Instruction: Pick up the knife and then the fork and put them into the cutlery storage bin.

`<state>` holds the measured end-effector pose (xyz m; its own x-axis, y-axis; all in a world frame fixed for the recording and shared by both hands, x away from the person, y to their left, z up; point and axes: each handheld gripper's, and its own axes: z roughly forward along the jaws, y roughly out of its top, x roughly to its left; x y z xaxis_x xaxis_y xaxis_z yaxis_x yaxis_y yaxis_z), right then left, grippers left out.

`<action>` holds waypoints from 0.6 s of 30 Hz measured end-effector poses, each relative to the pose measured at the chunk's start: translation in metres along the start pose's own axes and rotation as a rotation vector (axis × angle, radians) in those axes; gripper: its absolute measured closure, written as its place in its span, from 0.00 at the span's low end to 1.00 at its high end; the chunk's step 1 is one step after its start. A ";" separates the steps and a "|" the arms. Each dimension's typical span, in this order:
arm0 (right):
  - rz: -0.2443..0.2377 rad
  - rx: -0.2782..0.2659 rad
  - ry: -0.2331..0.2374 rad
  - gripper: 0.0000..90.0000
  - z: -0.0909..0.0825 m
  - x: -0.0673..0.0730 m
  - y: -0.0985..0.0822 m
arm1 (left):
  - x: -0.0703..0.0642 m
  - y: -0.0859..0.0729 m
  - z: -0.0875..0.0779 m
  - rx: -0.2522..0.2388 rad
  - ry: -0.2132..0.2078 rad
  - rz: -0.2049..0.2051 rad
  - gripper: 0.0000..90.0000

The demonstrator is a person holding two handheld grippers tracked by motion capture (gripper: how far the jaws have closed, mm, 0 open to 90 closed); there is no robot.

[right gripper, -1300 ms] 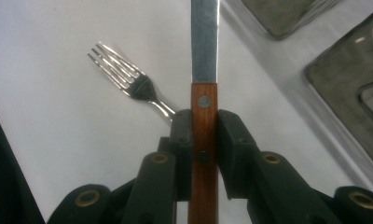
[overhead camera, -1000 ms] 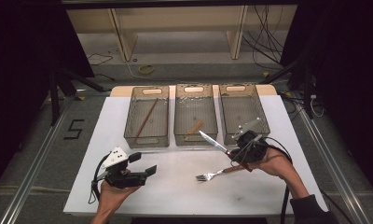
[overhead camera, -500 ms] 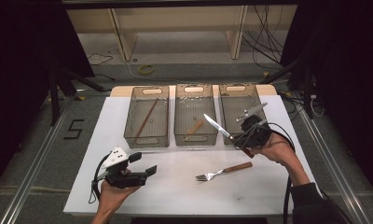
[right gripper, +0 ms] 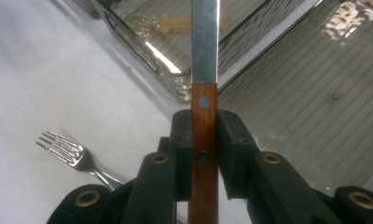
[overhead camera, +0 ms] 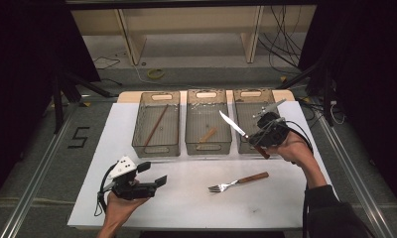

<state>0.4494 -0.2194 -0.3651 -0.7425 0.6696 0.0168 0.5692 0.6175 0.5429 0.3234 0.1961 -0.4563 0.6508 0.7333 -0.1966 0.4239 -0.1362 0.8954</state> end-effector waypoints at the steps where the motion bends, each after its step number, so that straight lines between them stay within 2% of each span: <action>1: 0.003 -0.001 -0.004 0.86 0.000 -0.001 0.001 | 0.000 0.000 0.000 -0.003 0.000 -0.003 0.19; 18: 0.081 -0.011 -0.041 0.86 0.005 -0.025 0.017 | 0.000 0.000 -0.001 -0.008 0.001 -0.007 0.19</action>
<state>0.4793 -0.2240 -0.3603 -0.6790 0.7337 0.0269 0.6229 0.5563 0.5501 0.3234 0.1968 -0.4561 0.6472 0.7348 -0.2029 0.4237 -0.1255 0.8970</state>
